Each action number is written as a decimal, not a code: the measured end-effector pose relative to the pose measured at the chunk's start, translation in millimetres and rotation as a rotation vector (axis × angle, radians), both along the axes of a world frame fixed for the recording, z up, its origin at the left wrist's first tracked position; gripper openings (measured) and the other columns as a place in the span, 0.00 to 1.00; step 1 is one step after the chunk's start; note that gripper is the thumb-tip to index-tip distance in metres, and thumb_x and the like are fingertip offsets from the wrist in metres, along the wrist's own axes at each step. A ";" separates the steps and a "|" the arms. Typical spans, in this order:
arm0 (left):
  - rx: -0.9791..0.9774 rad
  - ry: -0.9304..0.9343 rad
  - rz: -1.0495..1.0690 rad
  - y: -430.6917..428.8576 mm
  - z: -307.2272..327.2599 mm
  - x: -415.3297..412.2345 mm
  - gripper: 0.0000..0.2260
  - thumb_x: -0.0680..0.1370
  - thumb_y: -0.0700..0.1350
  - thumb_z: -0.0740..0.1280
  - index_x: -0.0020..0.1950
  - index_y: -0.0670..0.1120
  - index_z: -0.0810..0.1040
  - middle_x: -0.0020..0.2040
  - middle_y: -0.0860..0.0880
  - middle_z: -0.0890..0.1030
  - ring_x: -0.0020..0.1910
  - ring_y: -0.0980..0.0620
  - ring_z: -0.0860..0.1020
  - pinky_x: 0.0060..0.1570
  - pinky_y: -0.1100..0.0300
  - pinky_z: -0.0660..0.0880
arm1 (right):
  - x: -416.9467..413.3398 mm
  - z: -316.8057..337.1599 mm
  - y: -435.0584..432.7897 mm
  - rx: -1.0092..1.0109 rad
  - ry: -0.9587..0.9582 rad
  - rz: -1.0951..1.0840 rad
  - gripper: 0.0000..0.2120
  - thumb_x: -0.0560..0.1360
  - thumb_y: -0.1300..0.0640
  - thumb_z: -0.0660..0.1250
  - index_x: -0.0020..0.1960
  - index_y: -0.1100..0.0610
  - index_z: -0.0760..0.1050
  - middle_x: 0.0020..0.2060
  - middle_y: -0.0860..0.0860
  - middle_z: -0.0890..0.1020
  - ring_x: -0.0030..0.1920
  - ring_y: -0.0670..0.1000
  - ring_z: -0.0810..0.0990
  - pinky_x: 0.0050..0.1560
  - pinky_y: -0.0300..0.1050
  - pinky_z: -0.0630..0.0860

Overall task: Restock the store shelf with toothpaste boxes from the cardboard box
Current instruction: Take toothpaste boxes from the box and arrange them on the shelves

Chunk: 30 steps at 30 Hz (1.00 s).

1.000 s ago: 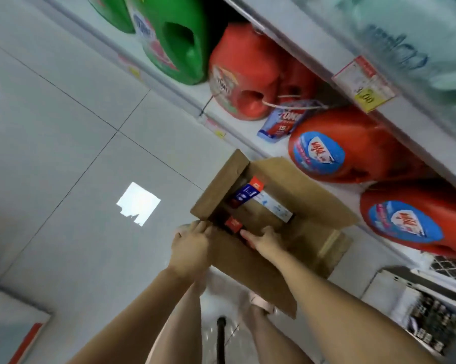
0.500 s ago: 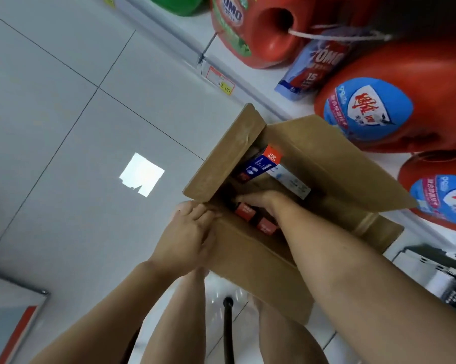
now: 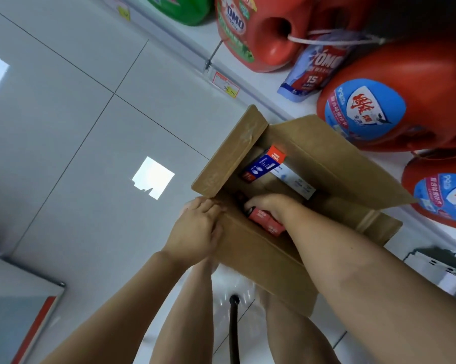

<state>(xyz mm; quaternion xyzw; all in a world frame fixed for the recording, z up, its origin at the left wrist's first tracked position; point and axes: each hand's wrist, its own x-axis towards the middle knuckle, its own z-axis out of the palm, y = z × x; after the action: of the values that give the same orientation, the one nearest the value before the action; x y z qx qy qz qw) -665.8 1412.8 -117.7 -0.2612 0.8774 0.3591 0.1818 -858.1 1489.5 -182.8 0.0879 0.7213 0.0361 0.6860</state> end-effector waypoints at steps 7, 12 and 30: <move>0.186 -0.313 0.193 1.9 38.1 -29.3 0.16 0.78 0.40 0.58 0.62 0.47 0.79 0.59 0.48 0.80 0.58 0.49 0.76 0.61 0.58 0.71 | -38.2 109.8 8.1 0.054 -0.123 -0.172 0.27 0.66 0.44 0.74 0.57 0.58 0.71 0.52 0.60 0.77 0.52 0.57 0.77 0.56 0.50 0.73; 0.525 -0.298 0.751 12.9 127.6 -51.4 0.05 0.79 0.45 0.63 0.47 0.47 0.78 0.45 0.50 0.79 0.44 0.53 0.77 0.44 0.65 0.74 | -56.8 214.3 18.6 -0.107 -0.192 -0.328 0.28 0.67 0.43 0.72 0.60 0.57 0.72 0.55 0.59 0.79 0.57 0.57 0.78 0.63 0.56 0.72; 1.206 0.476 1.298 91.3 439.1 -127.2 0.27 0.65 0.55 0.71 0.59 0.42 0.75 0.51 0.42 0.84 0.50 0.43 0.82 0.51 0.49 0.78 | -74.0 549.6 87.6 -0.776 -0.265 -0.248 0.32 0.58 0.53 0.74 0.61 0.56 0.72 0.49 0.55 0.84 0.47 0.51 0.83 0.50 0.49 0.79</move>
<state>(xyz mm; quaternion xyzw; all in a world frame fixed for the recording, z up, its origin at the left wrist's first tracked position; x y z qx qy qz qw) -793.0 1504.0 321.3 -0.4828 0.2366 0.8321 -0.1357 -932.1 1577.1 366.8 -0.0961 0.5710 -0.3096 0.7542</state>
